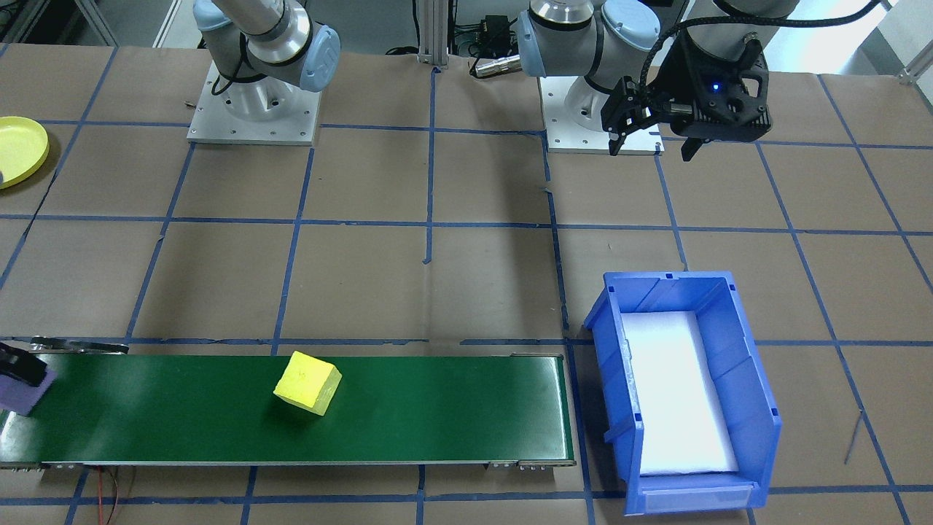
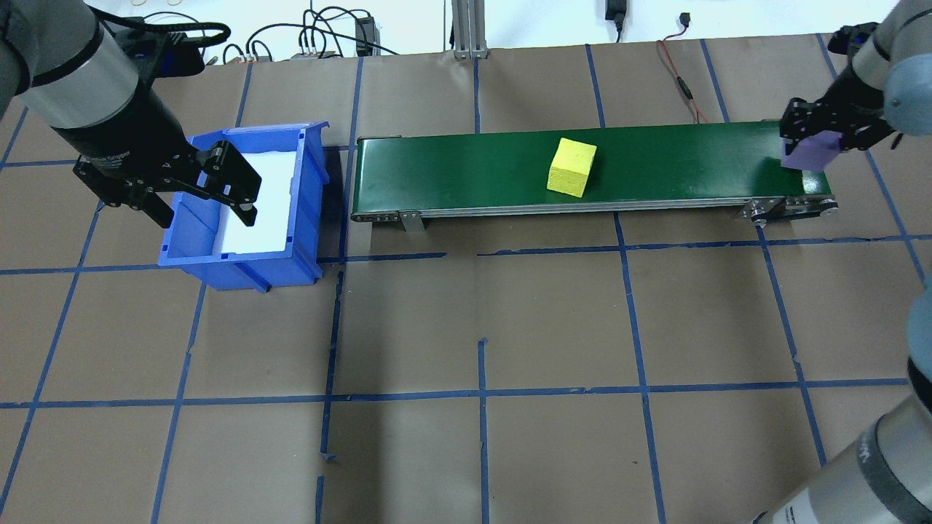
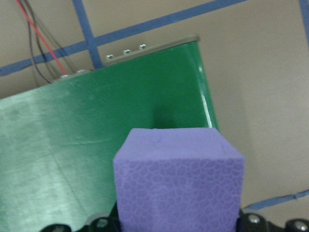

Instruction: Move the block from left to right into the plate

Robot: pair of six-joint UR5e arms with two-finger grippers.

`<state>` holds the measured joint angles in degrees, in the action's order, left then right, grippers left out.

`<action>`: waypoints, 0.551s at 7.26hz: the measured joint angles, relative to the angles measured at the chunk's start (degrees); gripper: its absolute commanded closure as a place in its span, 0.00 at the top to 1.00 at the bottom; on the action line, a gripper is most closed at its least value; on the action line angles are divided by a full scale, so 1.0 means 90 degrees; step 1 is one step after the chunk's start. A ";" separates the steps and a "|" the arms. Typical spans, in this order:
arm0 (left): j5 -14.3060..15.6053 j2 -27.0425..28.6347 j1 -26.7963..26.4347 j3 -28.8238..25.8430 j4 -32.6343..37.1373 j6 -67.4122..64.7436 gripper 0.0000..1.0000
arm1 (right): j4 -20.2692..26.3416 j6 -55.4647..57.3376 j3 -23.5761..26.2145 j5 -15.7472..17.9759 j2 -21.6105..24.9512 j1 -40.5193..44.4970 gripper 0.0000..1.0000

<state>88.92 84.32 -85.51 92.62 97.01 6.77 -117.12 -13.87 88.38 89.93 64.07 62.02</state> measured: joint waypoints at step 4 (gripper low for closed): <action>0.0008 0.0003 0.0000 -0.0007 0.0002 0.0000 1.00 | 0.0093 -0.3090 0.0100 -0.0005 -0.0023 -0.2077 0.27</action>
<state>89.00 84.34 -85.52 92.55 97.02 6.77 -116.28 -41.68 89.28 89.88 63.86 43.33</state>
